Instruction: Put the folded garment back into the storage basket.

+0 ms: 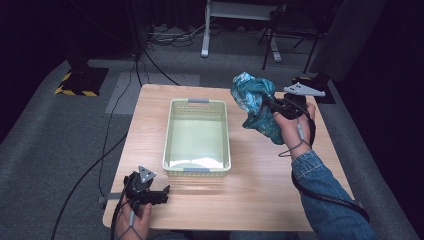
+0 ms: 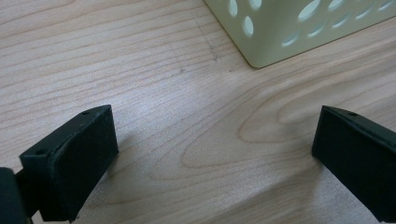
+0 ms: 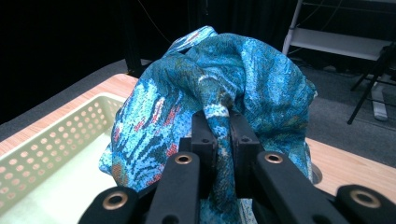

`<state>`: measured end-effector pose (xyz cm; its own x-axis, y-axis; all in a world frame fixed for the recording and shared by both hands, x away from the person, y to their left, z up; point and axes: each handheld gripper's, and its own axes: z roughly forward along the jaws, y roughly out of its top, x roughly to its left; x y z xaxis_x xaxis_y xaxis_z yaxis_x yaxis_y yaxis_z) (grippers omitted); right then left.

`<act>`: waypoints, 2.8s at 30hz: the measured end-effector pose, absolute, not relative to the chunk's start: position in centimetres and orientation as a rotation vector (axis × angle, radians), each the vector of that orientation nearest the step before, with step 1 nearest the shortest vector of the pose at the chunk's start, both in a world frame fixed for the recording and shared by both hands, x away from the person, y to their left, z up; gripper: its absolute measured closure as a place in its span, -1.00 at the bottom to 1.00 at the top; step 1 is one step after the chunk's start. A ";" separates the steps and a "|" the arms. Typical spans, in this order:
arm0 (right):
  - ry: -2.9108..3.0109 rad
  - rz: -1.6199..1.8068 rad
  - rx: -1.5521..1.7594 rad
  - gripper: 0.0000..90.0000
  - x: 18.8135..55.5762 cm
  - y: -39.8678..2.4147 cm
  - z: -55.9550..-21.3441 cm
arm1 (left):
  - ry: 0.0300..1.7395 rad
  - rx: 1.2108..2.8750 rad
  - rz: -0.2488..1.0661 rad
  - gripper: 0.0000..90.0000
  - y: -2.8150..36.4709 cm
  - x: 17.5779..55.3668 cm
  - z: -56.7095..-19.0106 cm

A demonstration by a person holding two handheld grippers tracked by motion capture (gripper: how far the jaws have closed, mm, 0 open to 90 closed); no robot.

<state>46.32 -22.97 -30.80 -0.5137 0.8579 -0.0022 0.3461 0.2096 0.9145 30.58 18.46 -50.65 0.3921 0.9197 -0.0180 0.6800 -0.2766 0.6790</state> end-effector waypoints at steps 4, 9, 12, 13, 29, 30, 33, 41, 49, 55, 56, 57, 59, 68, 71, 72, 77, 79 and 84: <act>1.969 1.285 1.097 0.85 46.3 -22.2 -30.4 | 1.363 2.049 0.514 -0.99 18.5 30.6 -50.6; 1.971 1.293 1.086 0.85 46.2 -21.2 -30.0 | 1.364 2.049 0.514 -0.99 18.5 30.6 -50.6; 1.973 1.299 1.086 0.85 46.2 -20.9 -29.9 | 1.363 2.049 0.514 -0.99 18.5 30.6 -50.6; 1.974 1.300 1.087 0.85 46.3 -20.7 -29.9 | 1.363 2.050 0.514 -0.99 18.5 30.6 -50.6; 1.989 1.343 1.082 0.85 46.2 -18.0 -30.0 | 1.363 2.049 0.514 -0.99 18.5 30.6 -50.6; 1.992 1.344 1.078 0.85 46.2 -17.8 -30.0 | 1.364 2.049 0.514 -0.99 18.5 30.6 -50.6; 2.000 1.345 1.074 0.85 46.2 -17.2 -30.0 | 1.363 2.049 0.514 -0.99 18.5 30.6 -50.6; 2.012 1.357 1.059 0.85 46.2 -15.6 -30.0 | 1.363 2.050 0.514 -0.99 18.5 30.6 -50.6; 2.032 1.357 1.050 0.85 46.2 -13.8 -30.3 | 1.363 2.050 0.514 -0.99 18.5 30.6 -50.6; 2.049 1.354 1.050 0.85 46.3 -12.6 -30.8 | 1.363 2.050 0.514 -0.99 18.5 30.6 -50.6; 2.051 1.354 1.051 0.85 46.4 -12.4 -30.8 | 1.363 2.050 0.514 -0.99 18.5 30.6 -50.6; 2.053 1.356 1.051 0.85 46.4 -12.2 -30.9 | 1.363 2.049 0.513 -0.99 18.5 30.6 -50.6; 2.059 1.355 1.051 0.85 46.4 -11.9 -31.1 | 1.363 2.050 0.514 -0.99 18.5 30.6 -50.6; 2.082 1.353 1.057 0.85 46.5 -10.4 -32.0 | 1.364 2.049 0.513 -0.99 18.5 30.6 -50.6; 2.089 1.353 1.058 0.85 46.6 -10.0 -32.2 | 1.363 2.050 0.514 -0.99 18.5 30.6 -50.6; 2.090 1.354 1.052 0.85 46.5 -9.8 -32.3 | 1.363 2.049 0.513 -0.99 18.5 30.6 -50.6; 2.102 1.356 1.039 0.85 46.3 -9.0 -32.6 | 1.363 2.050 0.514 -0.99 18.5 30.6 -50.6; 2.105 1.354 1.041 0.85 46.3 -8.7 -32.7 | 1.364 2.049 0.514 -0.99 18.5 30.6 -50.6; 2.115 1.355 1.034 0.85 46.2 -8.1 -33.2 | 1.364 2.050 0.515 -0.99 18.5 30.6 -50.6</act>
<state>46.22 -8.06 -33.18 -0.6337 0.7724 0.0415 0.3607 0.2476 0.8992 30.59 18.47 -50.64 0.3919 0.9199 -0.0160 0.6799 -0.2779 0.6786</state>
